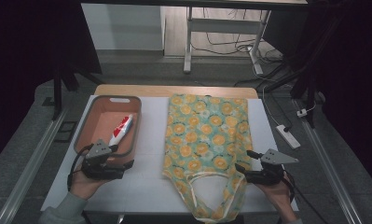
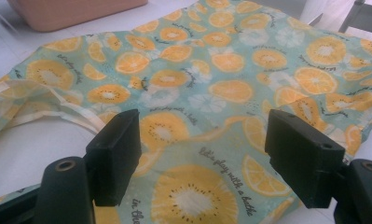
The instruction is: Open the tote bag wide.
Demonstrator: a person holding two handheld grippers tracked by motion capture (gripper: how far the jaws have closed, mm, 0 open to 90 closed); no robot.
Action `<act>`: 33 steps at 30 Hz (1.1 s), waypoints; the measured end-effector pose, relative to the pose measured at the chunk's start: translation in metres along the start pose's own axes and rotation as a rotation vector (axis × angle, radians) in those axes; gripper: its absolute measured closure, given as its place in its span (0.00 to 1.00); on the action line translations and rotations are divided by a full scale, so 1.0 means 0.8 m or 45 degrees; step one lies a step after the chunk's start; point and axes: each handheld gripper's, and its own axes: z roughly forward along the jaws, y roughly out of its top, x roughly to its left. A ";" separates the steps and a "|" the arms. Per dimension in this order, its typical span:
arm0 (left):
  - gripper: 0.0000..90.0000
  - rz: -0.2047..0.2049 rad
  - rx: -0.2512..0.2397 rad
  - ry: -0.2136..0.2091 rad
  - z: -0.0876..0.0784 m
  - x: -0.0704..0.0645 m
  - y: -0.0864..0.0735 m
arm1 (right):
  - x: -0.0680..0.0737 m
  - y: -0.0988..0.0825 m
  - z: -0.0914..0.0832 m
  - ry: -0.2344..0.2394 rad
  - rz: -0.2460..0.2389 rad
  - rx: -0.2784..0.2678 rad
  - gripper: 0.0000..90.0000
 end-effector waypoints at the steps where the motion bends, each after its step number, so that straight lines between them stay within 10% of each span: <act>1: 0.19 -0.004 -0.002 -0.004 0.000 0.001 0.000 | -0.001 0.000 0.001 -0.003 0.009 -0.001 0.31; 33: 0.20 0.079 -0.017 -0.001 -0.010 -0.014 0.008 | 0.004 0.007 0.013 -0.025 -0.023 0.008 0.33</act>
